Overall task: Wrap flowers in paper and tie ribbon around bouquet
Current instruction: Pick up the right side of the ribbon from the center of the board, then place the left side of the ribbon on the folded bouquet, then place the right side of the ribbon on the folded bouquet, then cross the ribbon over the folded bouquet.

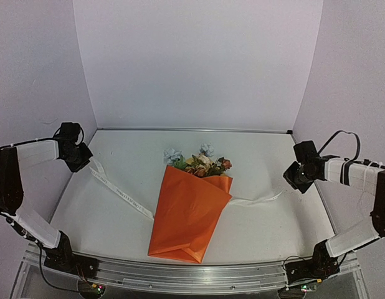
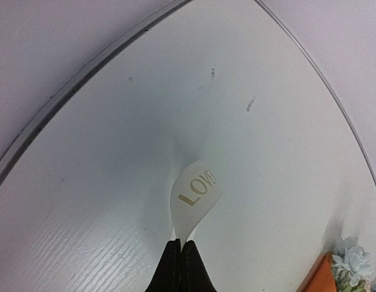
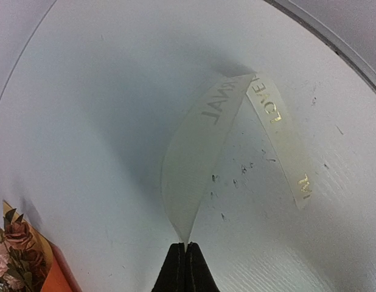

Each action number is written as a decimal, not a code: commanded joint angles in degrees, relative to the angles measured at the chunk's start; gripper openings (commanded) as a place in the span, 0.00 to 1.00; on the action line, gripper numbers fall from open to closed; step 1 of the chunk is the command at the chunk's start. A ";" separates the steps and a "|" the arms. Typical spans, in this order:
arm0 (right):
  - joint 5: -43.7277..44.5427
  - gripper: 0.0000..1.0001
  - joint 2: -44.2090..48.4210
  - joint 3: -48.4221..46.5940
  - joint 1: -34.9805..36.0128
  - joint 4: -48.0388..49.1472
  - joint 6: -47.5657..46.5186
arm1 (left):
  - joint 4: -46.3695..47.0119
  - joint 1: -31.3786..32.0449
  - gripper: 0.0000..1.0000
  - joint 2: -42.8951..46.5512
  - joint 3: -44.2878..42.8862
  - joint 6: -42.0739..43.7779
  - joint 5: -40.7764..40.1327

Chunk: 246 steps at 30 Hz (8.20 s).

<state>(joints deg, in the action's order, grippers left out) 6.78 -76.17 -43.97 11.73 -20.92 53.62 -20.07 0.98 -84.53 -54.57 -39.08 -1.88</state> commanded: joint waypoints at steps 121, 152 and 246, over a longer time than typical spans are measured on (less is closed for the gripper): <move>-8.25 0.00 -3.58 -24.11 24.54 -8.03 -9.99 | 7.11 64.22 0.06 -27.28 -29.56 34.17 24.94; -29.24 0.17 -33.07 -51.20 45.39 -8.85 -30.88 | 44.06 31.69 0.80 1.98 16.87 -17.19 34.80; 3.71 0.00 -5.89 1.77 46.44 6.47 -20.06 | -3.59 41.65 0.00 -18.33 -20.89 8.38 14.62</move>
<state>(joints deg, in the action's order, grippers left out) 6.66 -91.02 -41.96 57.60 -9.74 32.74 -24.08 43.12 -106.13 -73.93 -30.08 14.96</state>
